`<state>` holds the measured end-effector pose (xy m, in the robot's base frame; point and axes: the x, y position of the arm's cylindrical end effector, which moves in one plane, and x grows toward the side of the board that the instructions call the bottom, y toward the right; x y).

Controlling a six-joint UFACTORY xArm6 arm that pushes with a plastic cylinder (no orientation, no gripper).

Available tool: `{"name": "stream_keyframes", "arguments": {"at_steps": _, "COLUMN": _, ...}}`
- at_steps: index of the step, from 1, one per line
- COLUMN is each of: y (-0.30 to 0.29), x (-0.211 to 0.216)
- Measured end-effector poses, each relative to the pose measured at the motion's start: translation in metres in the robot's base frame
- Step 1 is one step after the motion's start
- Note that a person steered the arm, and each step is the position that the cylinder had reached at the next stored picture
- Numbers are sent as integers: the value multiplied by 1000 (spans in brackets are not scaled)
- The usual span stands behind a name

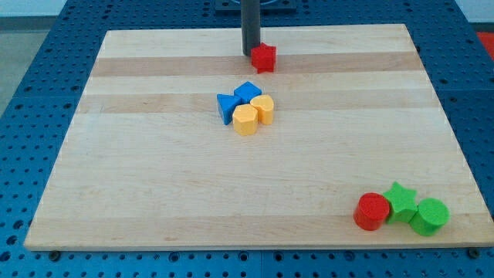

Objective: Push the red star into the green blocks

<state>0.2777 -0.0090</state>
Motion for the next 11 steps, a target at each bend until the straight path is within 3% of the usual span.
{"name": "stream_keyframes", "arguments": {"at_steps": 1, "y": 17, "x": 28}}
{"name": "stream_keyframes", "arguments": {"at_steps": 4, "y": 150, "x": 41}}
{"name": "stream_keyframes", "arguments": {"at_steps": 5, "y": 156, "x": 52}}
{"name": "stream_keyframes", "arguments": {"at_steps": 7, "y": 128, "x": -4}}
{"name": "stream_keyframes", "arguments": {"at_steps": 8, "y": 101, "x": 13}}
{"name": "stream_keyframes", "arguments": {"at_steps": 11, "y": 121, "x": 86}}
